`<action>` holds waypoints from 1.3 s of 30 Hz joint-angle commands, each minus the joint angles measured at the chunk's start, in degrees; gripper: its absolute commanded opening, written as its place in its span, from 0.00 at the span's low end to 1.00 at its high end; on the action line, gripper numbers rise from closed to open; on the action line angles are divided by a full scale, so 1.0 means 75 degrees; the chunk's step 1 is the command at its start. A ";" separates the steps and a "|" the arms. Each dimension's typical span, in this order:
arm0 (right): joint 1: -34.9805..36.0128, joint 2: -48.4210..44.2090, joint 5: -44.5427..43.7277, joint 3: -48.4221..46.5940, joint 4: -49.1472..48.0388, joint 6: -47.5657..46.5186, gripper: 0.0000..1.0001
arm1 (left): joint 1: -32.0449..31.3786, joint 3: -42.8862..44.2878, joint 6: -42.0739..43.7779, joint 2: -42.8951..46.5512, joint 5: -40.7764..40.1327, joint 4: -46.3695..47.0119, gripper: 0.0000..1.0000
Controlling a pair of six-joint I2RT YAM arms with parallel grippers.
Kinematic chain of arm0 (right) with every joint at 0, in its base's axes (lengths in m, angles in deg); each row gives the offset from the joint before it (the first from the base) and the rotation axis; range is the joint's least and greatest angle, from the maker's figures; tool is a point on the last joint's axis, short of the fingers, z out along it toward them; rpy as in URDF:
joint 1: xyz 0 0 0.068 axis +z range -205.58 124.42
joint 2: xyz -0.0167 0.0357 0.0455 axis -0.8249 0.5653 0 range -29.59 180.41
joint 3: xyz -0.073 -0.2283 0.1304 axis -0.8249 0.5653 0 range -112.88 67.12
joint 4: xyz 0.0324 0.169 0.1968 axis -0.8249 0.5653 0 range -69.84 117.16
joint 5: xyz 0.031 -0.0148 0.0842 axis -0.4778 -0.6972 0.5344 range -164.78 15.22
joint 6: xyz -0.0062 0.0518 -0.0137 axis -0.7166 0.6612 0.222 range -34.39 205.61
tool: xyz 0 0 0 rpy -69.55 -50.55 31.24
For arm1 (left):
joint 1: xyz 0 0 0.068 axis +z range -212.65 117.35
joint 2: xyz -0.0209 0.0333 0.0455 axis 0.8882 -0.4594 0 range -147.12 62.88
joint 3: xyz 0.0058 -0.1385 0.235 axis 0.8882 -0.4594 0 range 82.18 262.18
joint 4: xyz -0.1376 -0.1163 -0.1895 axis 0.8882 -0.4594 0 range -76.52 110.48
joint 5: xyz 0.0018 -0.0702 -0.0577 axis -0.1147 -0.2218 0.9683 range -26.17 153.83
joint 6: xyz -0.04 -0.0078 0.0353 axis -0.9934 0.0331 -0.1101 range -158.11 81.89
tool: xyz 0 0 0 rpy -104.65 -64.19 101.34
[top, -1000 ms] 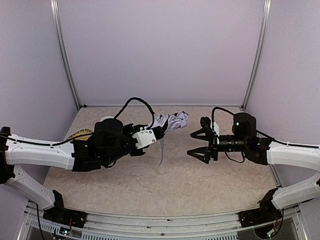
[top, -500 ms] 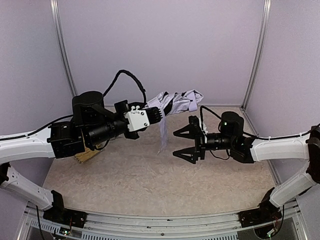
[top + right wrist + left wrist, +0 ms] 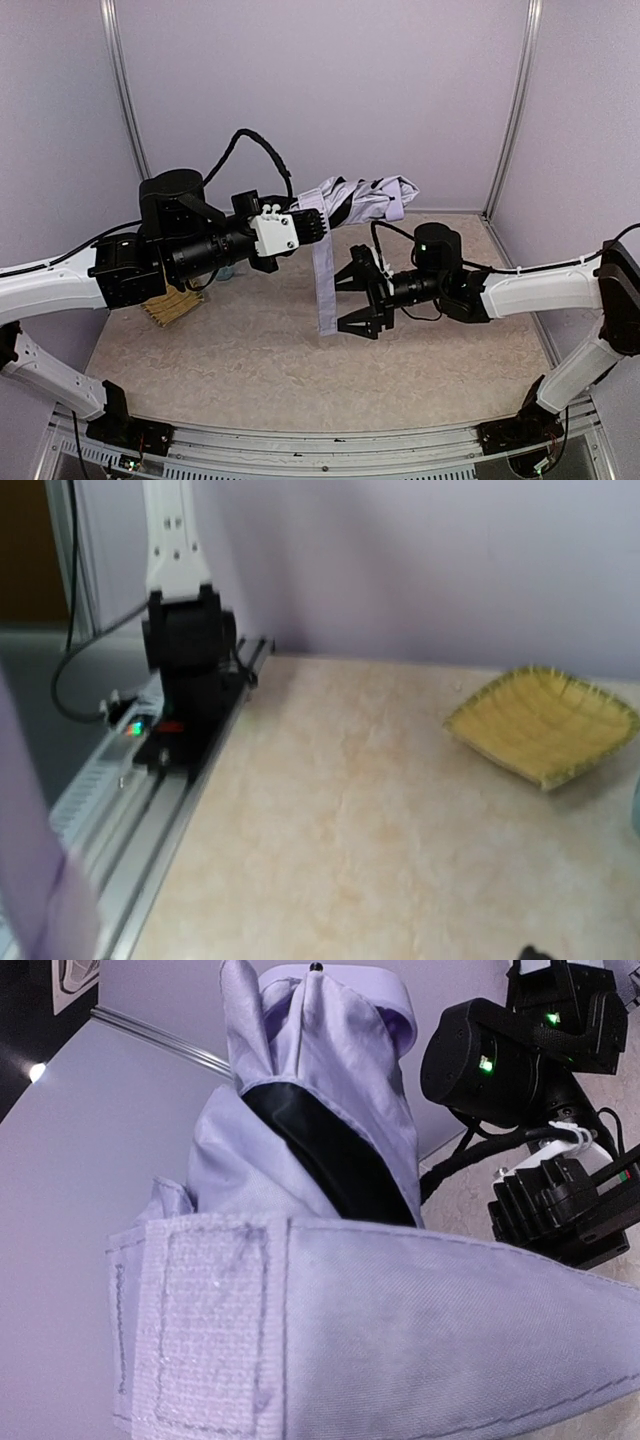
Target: Put away the umbrella
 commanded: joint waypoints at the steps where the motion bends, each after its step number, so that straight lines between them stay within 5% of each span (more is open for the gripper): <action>1: 0.0018 0.0065 -0.0247 -0.0303 0.1423 -0.0813 0.84 | -0.0041 0.0407 0.0084 0.0009 0.0151 0.0314 0.00; 10: -0.0205 -0.1243 -0.1327 0.0514 0.2069 -0.0938 0.92 | -0.0029 0.0401 0.0142 0.0096 0.0143 0.0264 0.00; 18: 0.0122 -0.0786 -0.0927 0.0882 -0.0031 0.0178 0.94 | -0.0061 0.0428 0.0067 0.0011 0.0145 0.0314 0.00; 29: 0.0097 -0.1477 -0.2022 0.1286 0.1944 -0.0952 1.00 | -0.0019 0.0546 0.0207 -0.0008 0.0005 0.0182 0.00; 39: 0.0286 -0.1145 -0.1989 0.1432 -0.1510 0.0961 0.95 | -0.0026 0.0522 0.0102 -0.0067 0.0122 0.0265 0.00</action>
